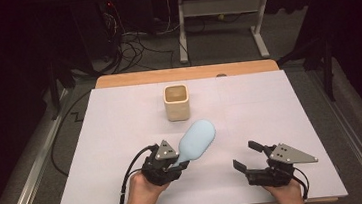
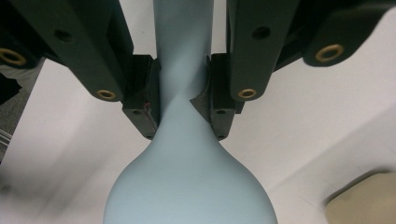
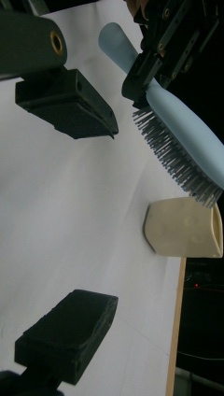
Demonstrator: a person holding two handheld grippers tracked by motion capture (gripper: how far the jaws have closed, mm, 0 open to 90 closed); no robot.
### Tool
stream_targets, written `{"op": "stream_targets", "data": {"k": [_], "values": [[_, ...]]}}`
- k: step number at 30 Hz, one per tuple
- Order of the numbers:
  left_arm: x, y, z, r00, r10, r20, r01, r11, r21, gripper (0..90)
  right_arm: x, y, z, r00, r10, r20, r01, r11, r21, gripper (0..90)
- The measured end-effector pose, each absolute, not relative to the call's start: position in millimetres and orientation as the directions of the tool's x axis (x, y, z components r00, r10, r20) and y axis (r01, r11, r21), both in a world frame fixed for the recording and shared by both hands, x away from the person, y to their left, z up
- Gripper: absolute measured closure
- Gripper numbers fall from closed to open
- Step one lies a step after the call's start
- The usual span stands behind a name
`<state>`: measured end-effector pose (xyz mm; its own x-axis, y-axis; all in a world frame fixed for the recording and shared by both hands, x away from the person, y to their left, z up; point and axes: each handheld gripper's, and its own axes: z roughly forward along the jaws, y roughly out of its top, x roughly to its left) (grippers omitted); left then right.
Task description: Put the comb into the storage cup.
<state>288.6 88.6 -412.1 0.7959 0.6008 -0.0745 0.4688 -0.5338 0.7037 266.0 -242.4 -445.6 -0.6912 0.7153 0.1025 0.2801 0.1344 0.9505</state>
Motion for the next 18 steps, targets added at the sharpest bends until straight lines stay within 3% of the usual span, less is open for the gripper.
{"op": "stream_targets", "data": {"k": [18], "values": [[292.2, 75.2, -410.3, 0.810, 0.585, -0.051, 0.442, -0.550, 0.709, 69.4, 273.7, -222.4, -444.2, -0.721, 0.676, 0.149, 0.312, 0.125, 0.942, 16.0]]}}
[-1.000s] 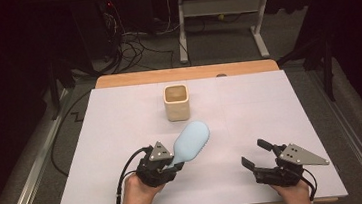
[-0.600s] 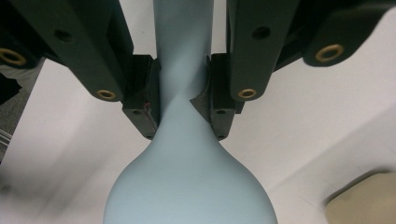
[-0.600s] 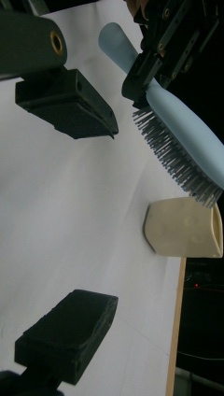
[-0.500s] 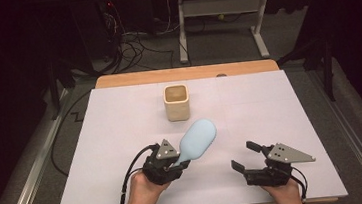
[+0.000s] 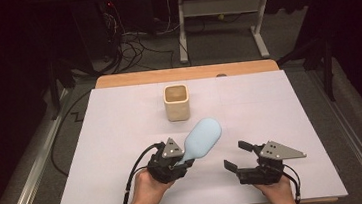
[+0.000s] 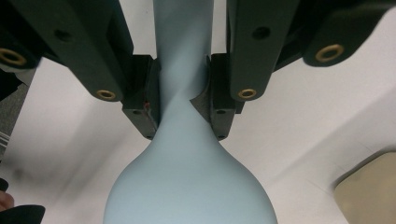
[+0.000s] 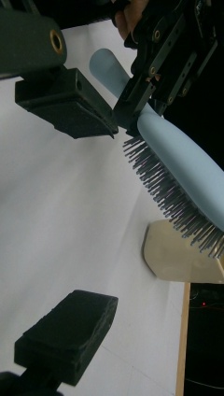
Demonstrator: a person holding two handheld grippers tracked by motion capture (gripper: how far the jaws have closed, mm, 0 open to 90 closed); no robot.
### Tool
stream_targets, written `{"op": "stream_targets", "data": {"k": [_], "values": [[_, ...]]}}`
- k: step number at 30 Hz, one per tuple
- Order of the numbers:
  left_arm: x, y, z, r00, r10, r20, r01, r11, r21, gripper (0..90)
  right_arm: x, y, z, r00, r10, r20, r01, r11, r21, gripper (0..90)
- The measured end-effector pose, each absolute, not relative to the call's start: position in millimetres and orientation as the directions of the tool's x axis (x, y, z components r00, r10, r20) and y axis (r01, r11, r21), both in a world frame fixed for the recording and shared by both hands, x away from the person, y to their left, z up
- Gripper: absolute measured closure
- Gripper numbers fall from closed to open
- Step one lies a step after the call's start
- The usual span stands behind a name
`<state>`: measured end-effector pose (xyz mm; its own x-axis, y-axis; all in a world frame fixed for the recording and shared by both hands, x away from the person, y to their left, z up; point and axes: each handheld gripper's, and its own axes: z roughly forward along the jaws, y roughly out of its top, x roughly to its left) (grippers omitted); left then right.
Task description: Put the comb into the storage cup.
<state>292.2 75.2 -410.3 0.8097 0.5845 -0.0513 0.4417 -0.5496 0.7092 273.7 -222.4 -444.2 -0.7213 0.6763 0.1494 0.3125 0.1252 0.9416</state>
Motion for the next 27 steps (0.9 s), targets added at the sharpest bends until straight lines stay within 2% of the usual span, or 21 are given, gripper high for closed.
{"op": "stream_targets", "data": {"k": [27], "values": [[292.7, 63.6, -407.9, 0.824, 0.566, -0.015, 0.409, -0.577, 0.707, 69.3, 292.4, -202.5, -437.7, -0.735, 0.642, 0.216, 0.361, 0.101, 0.927, 15.7]]}}
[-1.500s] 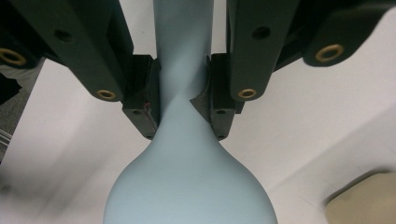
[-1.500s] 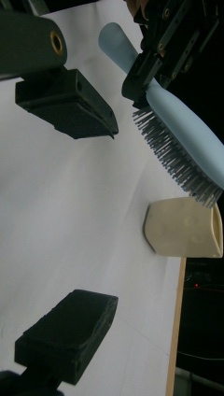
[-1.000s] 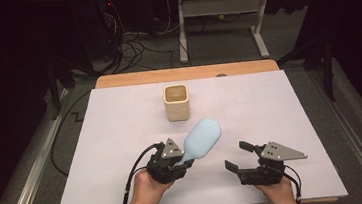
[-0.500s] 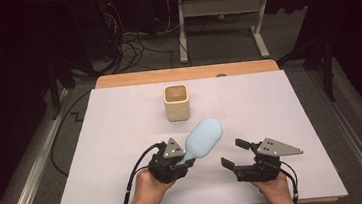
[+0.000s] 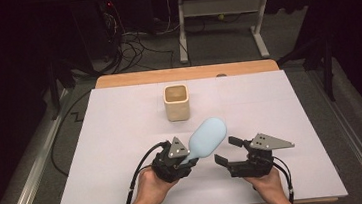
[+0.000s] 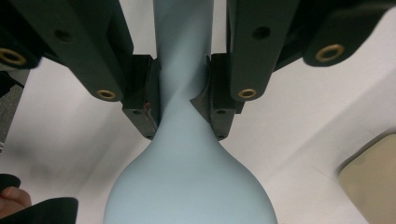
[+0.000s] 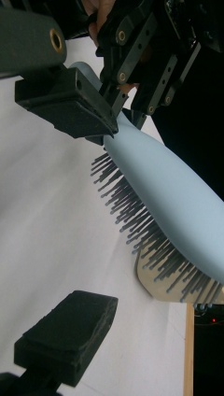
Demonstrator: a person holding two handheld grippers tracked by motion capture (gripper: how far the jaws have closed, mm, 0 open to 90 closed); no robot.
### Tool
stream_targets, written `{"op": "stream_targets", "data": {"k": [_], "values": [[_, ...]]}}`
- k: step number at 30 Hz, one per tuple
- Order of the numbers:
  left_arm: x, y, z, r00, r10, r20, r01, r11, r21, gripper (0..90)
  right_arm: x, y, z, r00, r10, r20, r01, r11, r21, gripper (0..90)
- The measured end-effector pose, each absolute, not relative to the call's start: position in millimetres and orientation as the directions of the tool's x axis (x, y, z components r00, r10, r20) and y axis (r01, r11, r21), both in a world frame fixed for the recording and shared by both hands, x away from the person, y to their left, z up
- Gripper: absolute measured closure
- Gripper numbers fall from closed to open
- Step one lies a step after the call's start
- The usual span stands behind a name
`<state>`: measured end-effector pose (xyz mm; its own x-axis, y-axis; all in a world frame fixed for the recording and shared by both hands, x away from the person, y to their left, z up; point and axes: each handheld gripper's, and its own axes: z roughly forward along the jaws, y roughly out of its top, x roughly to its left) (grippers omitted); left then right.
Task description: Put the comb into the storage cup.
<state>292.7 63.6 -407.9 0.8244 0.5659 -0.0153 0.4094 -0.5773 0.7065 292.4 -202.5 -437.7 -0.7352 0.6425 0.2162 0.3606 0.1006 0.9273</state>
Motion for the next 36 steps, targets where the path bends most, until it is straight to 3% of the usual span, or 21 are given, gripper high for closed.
{"op": "stream_targets", "data": {"k": [36], "values": [[295.3, 46.4, -408.8, 0.838, 0.546, -0.016, 0.382, -0.565, 0.732, 69.3, 316.8, -177.0, -430.0, -0.731, 0.604, 0.317, 0.440, 0.063, 0.896, 21.2]]}}
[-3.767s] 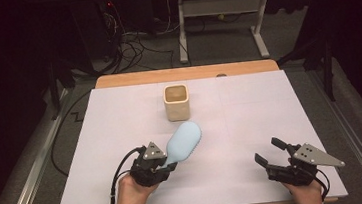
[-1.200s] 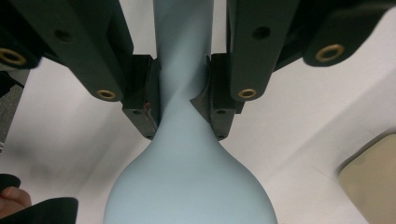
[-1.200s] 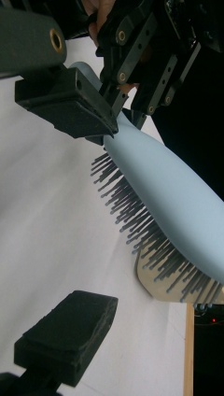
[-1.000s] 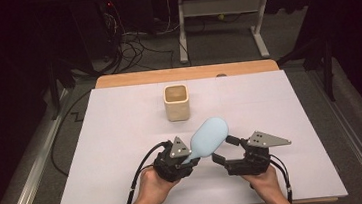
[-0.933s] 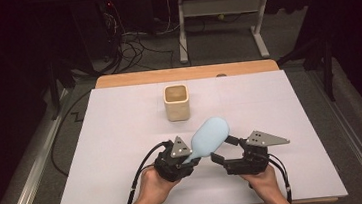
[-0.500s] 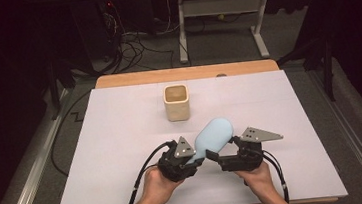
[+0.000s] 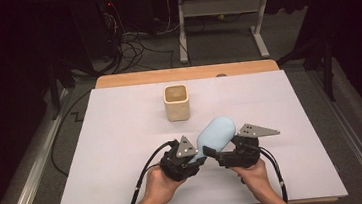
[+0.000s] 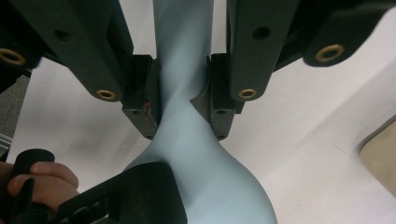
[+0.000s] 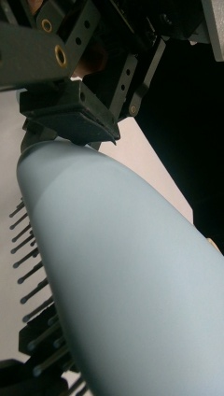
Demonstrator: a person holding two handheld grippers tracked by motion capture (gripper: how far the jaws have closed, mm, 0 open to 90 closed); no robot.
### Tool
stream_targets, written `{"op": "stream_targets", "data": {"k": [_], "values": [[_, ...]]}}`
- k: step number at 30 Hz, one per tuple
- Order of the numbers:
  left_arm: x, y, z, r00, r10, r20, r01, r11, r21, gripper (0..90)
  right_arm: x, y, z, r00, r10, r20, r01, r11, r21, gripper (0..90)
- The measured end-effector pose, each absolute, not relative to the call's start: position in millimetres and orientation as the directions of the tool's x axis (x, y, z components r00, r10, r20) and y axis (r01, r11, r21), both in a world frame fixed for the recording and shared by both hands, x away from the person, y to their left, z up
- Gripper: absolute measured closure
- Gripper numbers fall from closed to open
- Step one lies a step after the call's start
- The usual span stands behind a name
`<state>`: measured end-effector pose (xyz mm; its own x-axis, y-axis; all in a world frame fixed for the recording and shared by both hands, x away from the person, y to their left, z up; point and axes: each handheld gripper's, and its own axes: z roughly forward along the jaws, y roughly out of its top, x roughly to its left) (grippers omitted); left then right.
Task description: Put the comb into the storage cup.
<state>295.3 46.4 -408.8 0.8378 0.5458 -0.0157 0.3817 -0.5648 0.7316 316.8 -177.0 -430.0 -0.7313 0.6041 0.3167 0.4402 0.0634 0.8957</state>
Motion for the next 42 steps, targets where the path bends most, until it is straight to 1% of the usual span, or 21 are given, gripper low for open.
{"op": "stream_targets", "data": {"k": [7, 12, 18, 31, 42], "values": [[296.4, 47.8, -408.0, 0.832, 0.555, -0.010, 0.380, -0.556, 0.739, 69.3, 319.3, -173.8, -429.2, -0.730, 0.606, 0.317, 0.440, 0.061, 0.896, 20.7], [296.1, 48.2, -406.6, 0.829, 0.559, -0.010, 0.374, -0.541, 0.753, 69.3, 319.1, -172.0, -429.8, -0.724, 0.619, 0.306, 0.425, 0.051, 0.904, 16.1], [297.1, 47.9, -407.2, 0.828, 0.560, -0.007, 0.371, -0.539, 0.756, 69.3, 320.4, -168.6, -431.4, -0.726, 0.610, 0.319, 0.439, 0.053, 0.897, 16.6], [301.5, 45.7, -406.5, 0.833, 0.554, -0.015, 0.382, -0.554, 0.740, 69.2, 324.5, -165.6, -428.3, -0.731, 0.589, 0.345, 0.469, 0.066, 0.881, 29.9], [305.9, 45.9, -405.4, 0.831, 0.556, -0.024, 0.394, -0.558, 0.730, 69.3, 326.9, -166.8, -416.5, -0.742, 0.565, 0.361, 0.486, 0.083, 0.870, 45.0]]}}
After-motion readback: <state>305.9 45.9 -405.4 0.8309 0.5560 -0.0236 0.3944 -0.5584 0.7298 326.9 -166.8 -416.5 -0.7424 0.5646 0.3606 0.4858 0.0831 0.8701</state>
